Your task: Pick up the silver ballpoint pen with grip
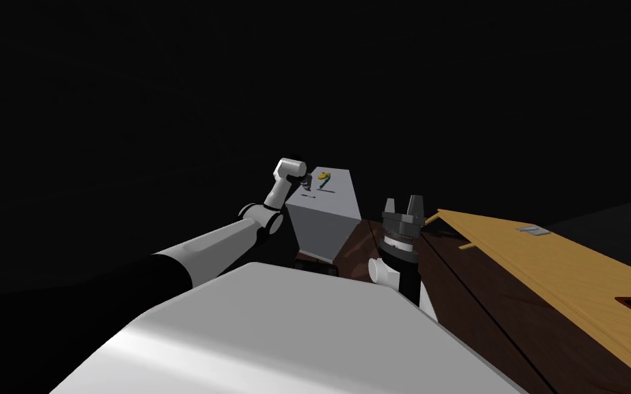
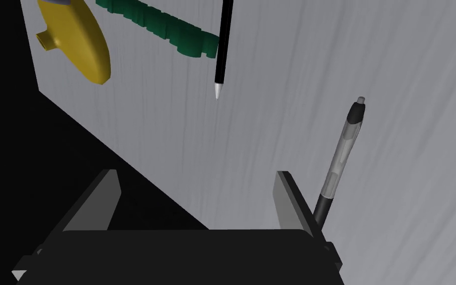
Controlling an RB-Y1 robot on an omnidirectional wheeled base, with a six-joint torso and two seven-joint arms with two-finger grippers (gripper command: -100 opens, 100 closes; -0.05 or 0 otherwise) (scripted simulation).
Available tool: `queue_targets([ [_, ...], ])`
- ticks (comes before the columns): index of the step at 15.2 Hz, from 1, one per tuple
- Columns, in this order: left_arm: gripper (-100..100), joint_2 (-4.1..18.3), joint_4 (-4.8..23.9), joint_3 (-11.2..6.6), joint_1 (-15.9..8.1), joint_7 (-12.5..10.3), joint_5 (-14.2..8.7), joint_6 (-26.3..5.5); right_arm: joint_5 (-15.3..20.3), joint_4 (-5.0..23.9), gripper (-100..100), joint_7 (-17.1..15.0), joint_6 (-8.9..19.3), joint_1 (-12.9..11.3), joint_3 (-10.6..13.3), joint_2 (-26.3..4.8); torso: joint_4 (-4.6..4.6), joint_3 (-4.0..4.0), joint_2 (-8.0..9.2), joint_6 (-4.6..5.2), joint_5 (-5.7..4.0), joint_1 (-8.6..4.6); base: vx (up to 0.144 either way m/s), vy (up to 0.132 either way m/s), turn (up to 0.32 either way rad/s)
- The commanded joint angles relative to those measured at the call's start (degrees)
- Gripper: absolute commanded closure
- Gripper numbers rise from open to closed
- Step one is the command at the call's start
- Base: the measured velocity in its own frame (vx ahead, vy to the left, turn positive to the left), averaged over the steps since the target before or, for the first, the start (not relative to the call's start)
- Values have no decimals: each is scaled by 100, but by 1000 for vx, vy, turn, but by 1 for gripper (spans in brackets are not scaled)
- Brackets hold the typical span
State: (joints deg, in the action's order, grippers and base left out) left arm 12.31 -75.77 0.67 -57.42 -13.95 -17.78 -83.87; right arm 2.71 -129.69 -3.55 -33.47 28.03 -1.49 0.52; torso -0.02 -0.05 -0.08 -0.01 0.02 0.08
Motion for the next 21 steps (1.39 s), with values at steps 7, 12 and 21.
queue_targets([
  [7,-100,-112,554,47,-516,-136,-164,-971,0,0,0,0,0,0,0,0,-1,-2,-2,0,0,-1,21,27,-24],
  [12,-100,-147,708,63,-635,-172,-206,-1442,0,0,0,0,0,0,0,0,-1,-2,-4,0,-1,-3,22,20,-21],
  [21,-100,-252,1155,119,-899,-269,-317,-2466,0,0,0,0,0,0,0,0,-2,-4,-6,0,-1,-6,27,18,-20],
])
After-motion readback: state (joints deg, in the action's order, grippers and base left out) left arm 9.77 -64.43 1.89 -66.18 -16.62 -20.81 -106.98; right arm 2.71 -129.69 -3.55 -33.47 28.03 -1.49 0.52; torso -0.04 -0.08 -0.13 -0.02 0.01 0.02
